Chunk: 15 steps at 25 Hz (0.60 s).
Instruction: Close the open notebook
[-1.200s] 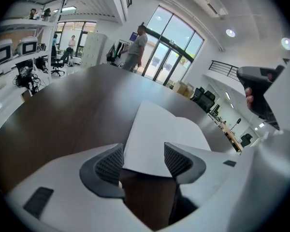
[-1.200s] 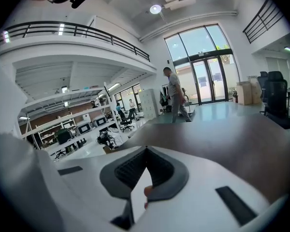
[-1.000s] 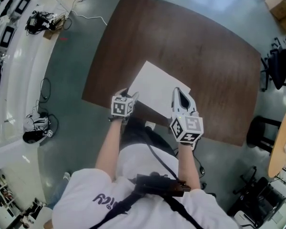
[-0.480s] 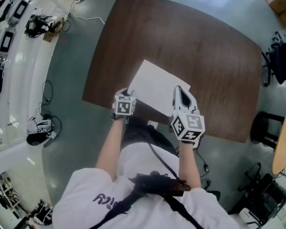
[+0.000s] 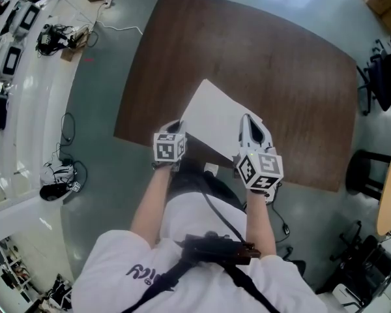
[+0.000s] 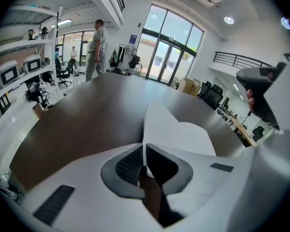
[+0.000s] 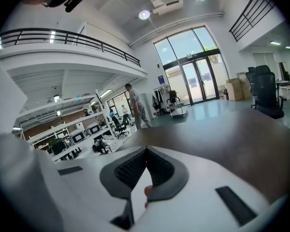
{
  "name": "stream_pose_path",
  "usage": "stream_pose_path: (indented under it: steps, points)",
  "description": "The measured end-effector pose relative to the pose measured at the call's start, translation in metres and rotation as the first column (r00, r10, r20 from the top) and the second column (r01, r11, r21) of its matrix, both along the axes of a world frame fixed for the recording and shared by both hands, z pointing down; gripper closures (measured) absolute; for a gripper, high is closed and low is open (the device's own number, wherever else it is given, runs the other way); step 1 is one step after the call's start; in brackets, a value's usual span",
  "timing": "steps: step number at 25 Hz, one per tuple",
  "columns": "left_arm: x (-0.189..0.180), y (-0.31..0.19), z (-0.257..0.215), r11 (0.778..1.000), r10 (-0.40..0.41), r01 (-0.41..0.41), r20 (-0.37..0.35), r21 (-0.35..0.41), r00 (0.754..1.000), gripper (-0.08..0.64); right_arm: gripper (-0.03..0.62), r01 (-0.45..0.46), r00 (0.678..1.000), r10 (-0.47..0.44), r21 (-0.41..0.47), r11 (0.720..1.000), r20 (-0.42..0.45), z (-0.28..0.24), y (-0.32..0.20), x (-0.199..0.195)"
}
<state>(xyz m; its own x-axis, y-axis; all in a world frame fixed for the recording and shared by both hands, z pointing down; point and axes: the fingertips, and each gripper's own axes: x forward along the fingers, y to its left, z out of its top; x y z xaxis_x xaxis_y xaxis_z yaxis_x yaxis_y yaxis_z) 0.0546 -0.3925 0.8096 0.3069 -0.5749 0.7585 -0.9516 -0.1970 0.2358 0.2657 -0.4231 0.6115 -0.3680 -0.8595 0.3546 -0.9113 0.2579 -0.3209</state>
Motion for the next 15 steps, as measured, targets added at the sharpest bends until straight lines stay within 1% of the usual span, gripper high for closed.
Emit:
stream_pose_path:
  steps: [3, 7, 11, 15]
  points:
    - [0.01, 0.014, -0.018, 1.0, -0.009, 0.009, -0.025, 0.026, 1.0, 0.528, 0.591, -0.026, 1.0, 0.026, 0.017, 1.0, 0.008, -0.01, 0.008, 0.012]
    - [0.036, 0.031, -0.045, 0.997, 0.027, -0.025, -0.023, 0.073, 0.999, 0.528, 0.589, -0.063, 0.998, 0.062, 0.046, 0.997, 0.017, -0.028, 0.019, 0.033]
    - [0.074, 0.047, -0.07, 0.986, 0.109, -0.107, -0.011, 0.127, 0.994, 0.528, 0.591, -0.104, 0.994, 0.103, 0.072, 0.992, 0.024, -0.043, 0.035, 0.06]
    - [0.114, 0.06, -0.087, 0.965, 0.208, -0.205, -0.002, 0.164, 0.978, 0.528, 0.589, -0.153, 0.988, 0.151, 0.088, 0.984, 0.027, -0.053, 0.052, 0.086]
